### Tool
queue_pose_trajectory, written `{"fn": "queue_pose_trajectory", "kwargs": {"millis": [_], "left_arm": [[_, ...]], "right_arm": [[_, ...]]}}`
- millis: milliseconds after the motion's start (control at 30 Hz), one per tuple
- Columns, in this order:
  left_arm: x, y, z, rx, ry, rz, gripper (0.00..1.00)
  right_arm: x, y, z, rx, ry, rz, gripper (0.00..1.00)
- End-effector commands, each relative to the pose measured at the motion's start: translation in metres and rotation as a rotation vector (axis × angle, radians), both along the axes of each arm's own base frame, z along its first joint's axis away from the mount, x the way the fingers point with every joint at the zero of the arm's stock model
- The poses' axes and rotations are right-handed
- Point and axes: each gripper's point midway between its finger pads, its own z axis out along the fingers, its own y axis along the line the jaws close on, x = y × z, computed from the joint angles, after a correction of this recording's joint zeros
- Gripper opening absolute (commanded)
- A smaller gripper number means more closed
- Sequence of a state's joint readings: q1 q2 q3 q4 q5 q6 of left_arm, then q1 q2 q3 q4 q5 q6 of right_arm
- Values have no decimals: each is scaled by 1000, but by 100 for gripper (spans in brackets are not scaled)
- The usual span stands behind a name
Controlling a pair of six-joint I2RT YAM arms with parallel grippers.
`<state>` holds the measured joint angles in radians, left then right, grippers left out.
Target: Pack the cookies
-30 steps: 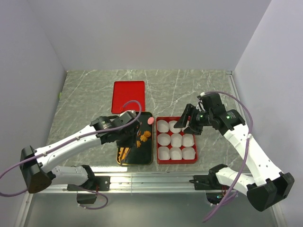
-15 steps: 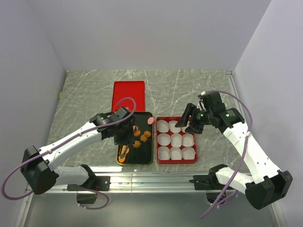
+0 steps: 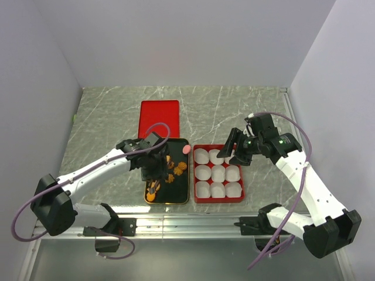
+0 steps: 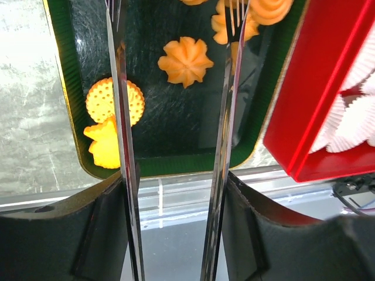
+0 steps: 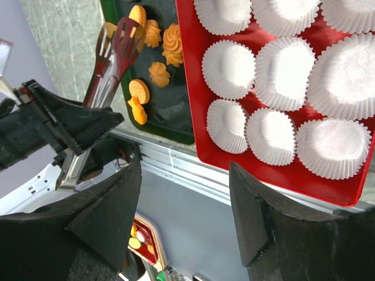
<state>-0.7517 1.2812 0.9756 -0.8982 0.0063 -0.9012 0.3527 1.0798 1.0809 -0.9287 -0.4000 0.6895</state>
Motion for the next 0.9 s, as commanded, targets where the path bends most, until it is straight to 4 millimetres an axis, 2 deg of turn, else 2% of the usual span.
{"fn": "queue_pose_trajectory", "kwargs": {"millis": [0, 233, 333, 633, 733, 867], "left_arm": [[5, -5, 1, -9, -4, -25, 60], [9, -9, -5, -4, 12, -25, 60], [11, -10, -8, -1, 13, -30, 54], [15, -12, -13, 18, 25, -37, 44], [18, -13, -3, 15, 9, -38, 43], [29, -18, 27, 0, -40, -45, 42]], "right_arm": [[4, -2, 11, 5, -42, -9, 68], [4, -3, 9, -4, -41, -9, 68], [4, -3, 9, -7, -41, -6, 68], [6, -4, 9, -15, -44, -2, 68], [6, -5, 8, -17, -44, -1, 68], [7, -5, 9, -18, -48, 0, 68]]}}
